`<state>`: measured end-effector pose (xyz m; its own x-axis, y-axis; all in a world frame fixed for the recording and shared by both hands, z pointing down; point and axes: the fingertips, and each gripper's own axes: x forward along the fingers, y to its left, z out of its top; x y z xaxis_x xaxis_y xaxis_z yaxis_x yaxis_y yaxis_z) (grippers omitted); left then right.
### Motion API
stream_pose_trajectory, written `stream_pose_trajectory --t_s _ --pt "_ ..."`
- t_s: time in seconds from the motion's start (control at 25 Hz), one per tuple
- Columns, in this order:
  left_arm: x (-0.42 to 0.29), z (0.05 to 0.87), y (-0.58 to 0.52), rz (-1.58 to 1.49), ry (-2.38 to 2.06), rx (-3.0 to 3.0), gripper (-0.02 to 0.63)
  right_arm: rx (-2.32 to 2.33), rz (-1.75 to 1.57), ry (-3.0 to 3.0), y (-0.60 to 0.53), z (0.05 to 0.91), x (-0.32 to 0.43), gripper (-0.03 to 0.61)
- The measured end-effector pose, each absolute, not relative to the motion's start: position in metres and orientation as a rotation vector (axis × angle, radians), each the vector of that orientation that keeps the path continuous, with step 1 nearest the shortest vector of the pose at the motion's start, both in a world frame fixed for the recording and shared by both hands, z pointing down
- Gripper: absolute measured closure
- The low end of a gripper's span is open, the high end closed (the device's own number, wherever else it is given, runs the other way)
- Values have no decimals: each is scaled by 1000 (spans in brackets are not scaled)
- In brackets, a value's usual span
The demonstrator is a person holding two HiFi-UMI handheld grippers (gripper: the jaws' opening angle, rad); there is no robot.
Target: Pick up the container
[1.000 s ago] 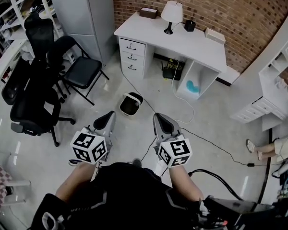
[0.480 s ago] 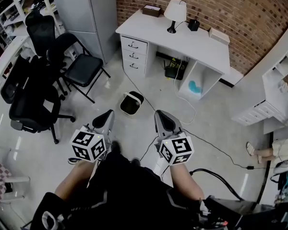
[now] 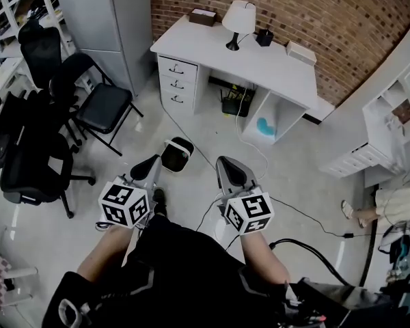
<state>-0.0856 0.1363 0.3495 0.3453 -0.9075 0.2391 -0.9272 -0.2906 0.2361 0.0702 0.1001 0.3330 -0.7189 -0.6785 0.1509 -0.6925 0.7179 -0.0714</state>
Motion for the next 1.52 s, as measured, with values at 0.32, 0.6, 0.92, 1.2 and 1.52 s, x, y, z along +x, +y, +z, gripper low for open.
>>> stream_pose_trajectory --t_s 0.32,0.6,0.92,1.2,1.52 --pt "-115 359 67 136 -1538 2355 604 1134 169 -2766 45 338 33 569" --pt "-151 370 14 155 -1432 2364 604 1151 203 -2705 -1 349 -5 569" --pt "-201 368 -50 122 -1381 2413 604 1161 223 -2625 -59 362 -48 569" --pt "-219 400 -92 251 -1257 2475 603 1155 260 -2572 -92 377 -74 569" --pt "-211 458 -134 418 -1264 2450 603 1168 360 -2565 -125 416 -54 568"
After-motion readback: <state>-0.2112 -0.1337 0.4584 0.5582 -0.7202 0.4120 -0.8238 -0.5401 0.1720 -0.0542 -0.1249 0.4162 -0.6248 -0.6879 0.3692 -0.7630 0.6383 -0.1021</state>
